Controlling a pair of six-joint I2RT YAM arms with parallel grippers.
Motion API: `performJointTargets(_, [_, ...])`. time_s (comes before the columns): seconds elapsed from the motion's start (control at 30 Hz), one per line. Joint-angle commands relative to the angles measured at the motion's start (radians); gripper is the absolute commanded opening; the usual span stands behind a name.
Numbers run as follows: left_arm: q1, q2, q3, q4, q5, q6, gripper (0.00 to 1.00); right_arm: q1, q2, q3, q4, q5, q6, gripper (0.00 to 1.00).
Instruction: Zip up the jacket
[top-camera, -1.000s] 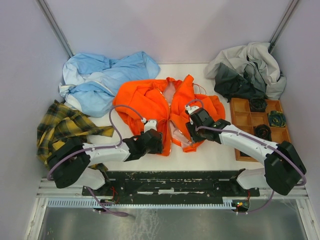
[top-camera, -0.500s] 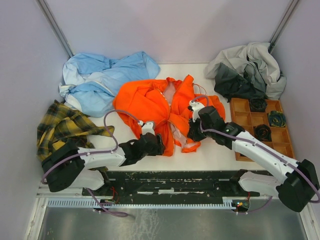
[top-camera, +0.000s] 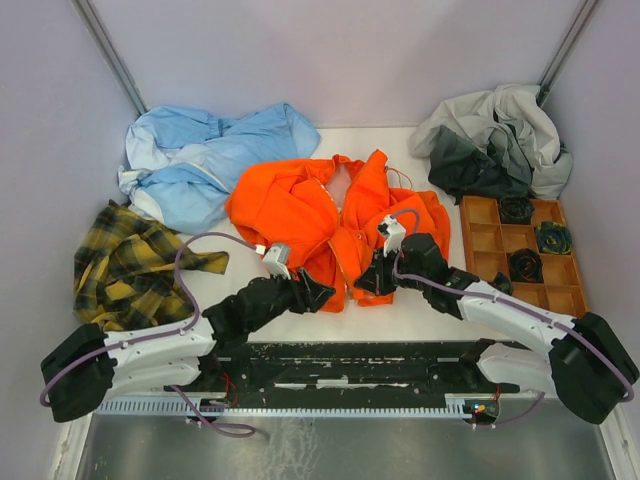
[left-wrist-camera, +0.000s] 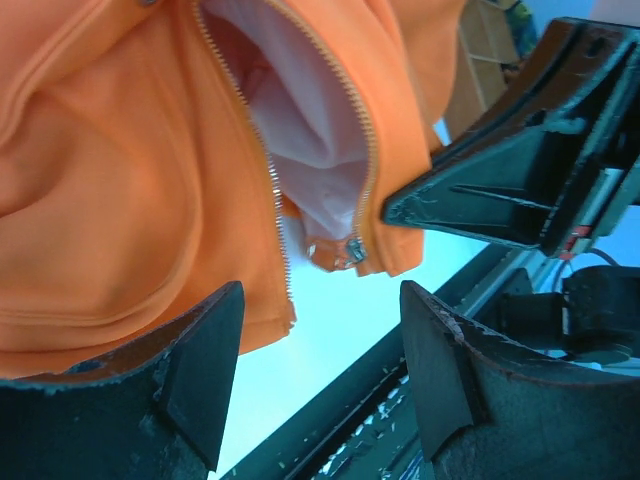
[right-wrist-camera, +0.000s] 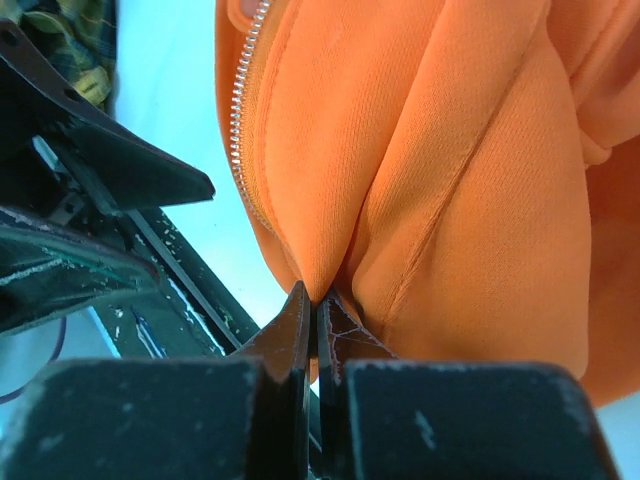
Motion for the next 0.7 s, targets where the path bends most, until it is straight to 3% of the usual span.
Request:
performJointTargets(0.0, [-0.003,0.018,-0.024,0.222,0.097,-0.011,0.7,0.007,0.001,-0.036,0.238,-0.068,0.078,0.04])
performJointTargets(0.2, [-0.004,0.112,-0.002,0.368,0.143,-0.007,0.67,0.008,-0.032,-0.081,0.269,-0.074,0.09,0.05])
performJointTargets(0.67, [-0.004,0.283,0.089,0.424,0.149,0.013,0.54,0.011,-0.104,-0.158,0.341,-0.117,0.092,0.07])
